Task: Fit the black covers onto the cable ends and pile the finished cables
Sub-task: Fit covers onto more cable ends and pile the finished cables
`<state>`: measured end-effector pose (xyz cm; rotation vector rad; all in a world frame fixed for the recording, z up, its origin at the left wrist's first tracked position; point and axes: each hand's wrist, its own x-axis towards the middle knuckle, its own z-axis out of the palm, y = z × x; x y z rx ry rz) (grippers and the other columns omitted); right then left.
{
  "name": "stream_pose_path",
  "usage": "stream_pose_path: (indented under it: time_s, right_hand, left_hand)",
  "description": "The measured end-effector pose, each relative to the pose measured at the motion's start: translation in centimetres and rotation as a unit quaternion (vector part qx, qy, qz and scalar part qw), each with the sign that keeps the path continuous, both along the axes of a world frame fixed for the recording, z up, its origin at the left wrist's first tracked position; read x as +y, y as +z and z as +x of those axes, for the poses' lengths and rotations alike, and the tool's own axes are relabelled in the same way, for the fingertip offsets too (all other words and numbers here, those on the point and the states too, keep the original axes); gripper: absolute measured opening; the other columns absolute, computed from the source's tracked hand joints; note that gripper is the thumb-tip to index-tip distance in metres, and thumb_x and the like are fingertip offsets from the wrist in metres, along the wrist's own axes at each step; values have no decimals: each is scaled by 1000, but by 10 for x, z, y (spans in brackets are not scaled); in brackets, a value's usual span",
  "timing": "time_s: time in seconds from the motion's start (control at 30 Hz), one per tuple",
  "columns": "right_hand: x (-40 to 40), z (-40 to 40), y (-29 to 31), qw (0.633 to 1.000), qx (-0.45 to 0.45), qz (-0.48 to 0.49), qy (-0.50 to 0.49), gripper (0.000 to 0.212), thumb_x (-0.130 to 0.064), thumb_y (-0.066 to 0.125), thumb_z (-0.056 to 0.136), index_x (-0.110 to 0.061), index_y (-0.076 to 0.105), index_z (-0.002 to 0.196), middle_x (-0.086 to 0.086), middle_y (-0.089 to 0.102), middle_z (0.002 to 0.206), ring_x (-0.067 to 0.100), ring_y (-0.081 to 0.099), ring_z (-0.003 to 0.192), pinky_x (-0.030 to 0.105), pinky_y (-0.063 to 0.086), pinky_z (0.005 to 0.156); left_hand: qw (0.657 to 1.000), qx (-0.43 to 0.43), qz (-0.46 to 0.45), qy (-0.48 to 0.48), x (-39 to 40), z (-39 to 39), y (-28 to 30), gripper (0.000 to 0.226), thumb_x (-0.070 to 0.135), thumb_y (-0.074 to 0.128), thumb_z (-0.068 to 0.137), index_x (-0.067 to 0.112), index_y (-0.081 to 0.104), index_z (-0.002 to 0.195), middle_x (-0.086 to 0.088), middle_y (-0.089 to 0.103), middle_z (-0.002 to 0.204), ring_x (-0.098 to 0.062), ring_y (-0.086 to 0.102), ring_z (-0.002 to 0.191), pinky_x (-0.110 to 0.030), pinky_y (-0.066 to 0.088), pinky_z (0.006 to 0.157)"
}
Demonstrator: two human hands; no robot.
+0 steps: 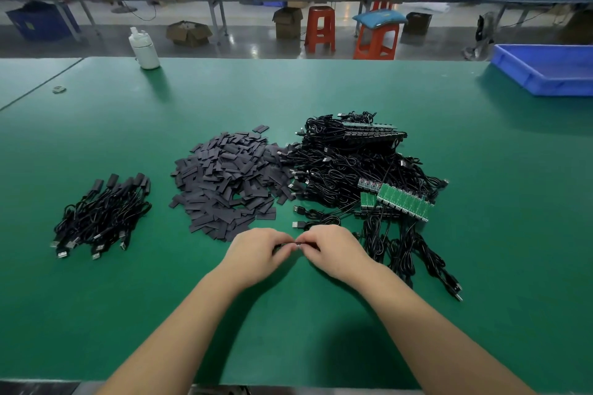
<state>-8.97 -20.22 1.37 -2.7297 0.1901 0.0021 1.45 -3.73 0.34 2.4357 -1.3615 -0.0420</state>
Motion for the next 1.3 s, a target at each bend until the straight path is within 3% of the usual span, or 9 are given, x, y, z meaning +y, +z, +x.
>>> stream_pose_path:
  time_s: [0.27, 0.37, 0.5, 0.63, 0.77, 0.87, 0.97, 1.1, 1.3]
  right_hand:
    - [7, -6, -9, 988, -26, -144, 41, 30, -36, 43, 102, -28, 69, 114, -3, 67, 103, 22, 61, 103, 37, 48, 78]
    - [6, -13, -12, 984, -88, -147, 40, 23, -29, 50, 99, -23, 72, 106, -4, 69, 95, 20, 64, 95, 38, 52, 72]
    - [7, -18, -18, 976, -174, -130, 22, 10, -18, 71, 87, -20, 77, 95, -5, 72, 79, 19, 68, 77, 33, 56, 63]
    - [5, -7, -21, 994, -84, -74, 9, 28, -38, 57, 99, -24, 67, 120, -7, 69, 115, 18, 60, 111, 36, 37, 107]
    - [-4, 0, -21, 999, -6, -30, 17, 30, -40, 46, 104, -28, 68, 121, -9, 67, 122, 12, 42, 135, 40, 10, 122]
    - [-3, 1, -20, 999, 11, -37, 32, 30, -37, 43, 105, -24, 69, 112, -5, 69, 110, 16, 49, 122, 41, 19, 120]
    - [3, 0, -22, 999, 23, -13, 27, 30, -39, 44, 105, -19, 66, 109, 2, 68, 100, 24, 55, 102, 41, 44, 93]
    - [9, 0, -28, 999, 26, 11, 25, 32, -40, 41, 106, -20, 64, 115, 2, 67, 108, 24, 56, 103, 38, 41, 89]
    - [9, 1, -27, 991, 22, 120, -54, 25, -30, 50, 103, -20, 73, 108, 1, 70, 104, 23, 61, 99, 37, 48, 86]
  left_hand:
    - [988, -87, 124, -26, -9, -6, -3, 41, 55, 36, 99, 27, 66, 102, 4, 65, 87, -18, 62, 84, -30, 45, 66]
    - [981, 174, 62, 61, -9, -3, 0, 34, 53, 52, 95, 28, 65, 76, 7, 58, 62, -15, 52, 66, -25, 40, 59]
    - [881, 442, -50, 161, -11, 0, 1, 20, 42, 74, 85, 24, 75, 77, 17, 58, 56, 2, 47, 50, -19, 36, 52]
    - [917, 377, -52, 123, -15, 3, 0, 16, 31, 77, 83, 24, 73, 70, 13, 49, 52, -6, 36, 50, -24, 30, 51]
    - [961, 263, 0, 81, -17, 7, 7, 14, 37, 74, 85, 33, 71, 72, 5, 58, 61, -11, 45, 57, -29, 40, 57]
    - [969, 234, 16, 74, -17, 6, 9, 9, 37, 72, 87, 33, 73, 79, -4, 71, 79, -21, 62, 74, -34, 53, 72]
    - [976, 202, 42, 63, -15, 6, 9, 10, 37, 68, 90, 30, 74, 87, -1, 70, 83, -22, 64, 83, -34, 54, 78]
    - [984, 152, 86, 47, -12, 6, 9, 18, 40, 65, 92, 26, 74, 95, 2, 63, 80, -20, 61, 82, -32, 52, 75]
    - [959, 267, 16, 95, -6, 5, 4, 15, 45, 57, 95, 34, 67, 94, 8, 65, 81, -10, 56, 70, -30, 48, 65]
